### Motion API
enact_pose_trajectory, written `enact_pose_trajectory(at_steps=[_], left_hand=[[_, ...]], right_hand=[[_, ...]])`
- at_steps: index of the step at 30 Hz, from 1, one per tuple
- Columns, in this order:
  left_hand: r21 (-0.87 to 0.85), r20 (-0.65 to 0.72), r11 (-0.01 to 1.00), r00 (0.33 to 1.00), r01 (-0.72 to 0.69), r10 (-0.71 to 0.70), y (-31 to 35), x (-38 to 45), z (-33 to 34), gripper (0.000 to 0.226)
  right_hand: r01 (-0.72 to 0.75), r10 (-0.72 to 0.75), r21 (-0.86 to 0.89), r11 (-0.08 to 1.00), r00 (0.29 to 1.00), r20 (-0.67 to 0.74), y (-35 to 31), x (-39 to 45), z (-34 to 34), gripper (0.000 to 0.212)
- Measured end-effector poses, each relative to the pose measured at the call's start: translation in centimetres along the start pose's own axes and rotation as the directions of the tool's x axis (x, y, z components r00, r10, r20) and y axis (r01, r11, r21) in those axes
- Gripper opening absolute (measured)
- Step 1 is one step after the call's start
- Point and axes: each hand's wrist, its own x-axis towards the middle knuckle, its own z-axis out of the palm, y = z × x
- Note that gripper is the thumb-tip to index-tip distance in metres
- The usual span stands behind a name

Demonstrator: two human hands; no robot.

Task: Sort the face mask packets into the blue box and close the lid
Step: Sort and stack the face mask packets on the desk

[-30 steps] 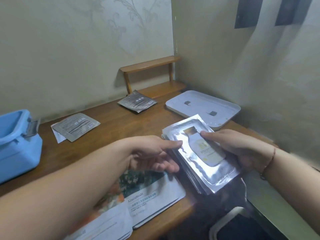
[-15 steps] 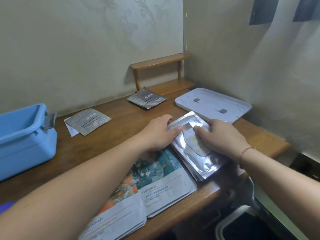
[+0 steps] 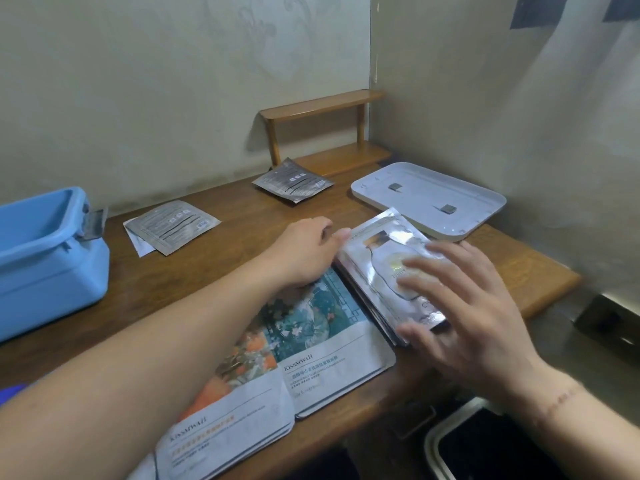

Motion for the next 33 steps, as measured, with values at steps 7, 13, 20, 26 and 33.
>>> enact_pose_trajectory(at_steps=[7, 13, 20, 26, 33], left_hand=[[0.144, 0.217, 0.988, 0.973, 0.052, -0.083, -4.2, -4.3, -3.5, 0.035], [0.099, 0.173, 0.995, 0.984, 0.027, -0.044, -4.5, -4.5, -1.9, 0.032], [0.202, 0.059, 0.979, 0.998, 0.001, -0.013, -4.5, -5.1, -0.6, 0.052], [0.153, 0.176, 0.987, 0.984, -0.056, 0.029, -5.1, -6.5, -1.8, 0.048], [0.137, 0.165, 0.99, 0.986, 0.008, -0.03, -7.2, -8.4, -4.5, 0.055]], right_hand=[[0.307, -0.305, -0.032, 0.951, 0.95, 0.065, -4.7, -1.4, 1.0, 0.034], [0.386, -0.39, 0.052, 0.921, 0.911, 0.132, -5.2, 0.4, 1.9, 0.026], [0.351, -0.355, 0.053, 0.935, 0.924, 0.142, -4.7, 0.5, 1.8, 0.025], [0.348, -0.35, 0.052, 0.936, 0.907, 0.235, -4.8, 1.1, 1.3, 0.033], [0.462, -0.489, 0.17, 0.871, 0.851, 0.193, -9.1, 4.1, 3.5, 0.031]])
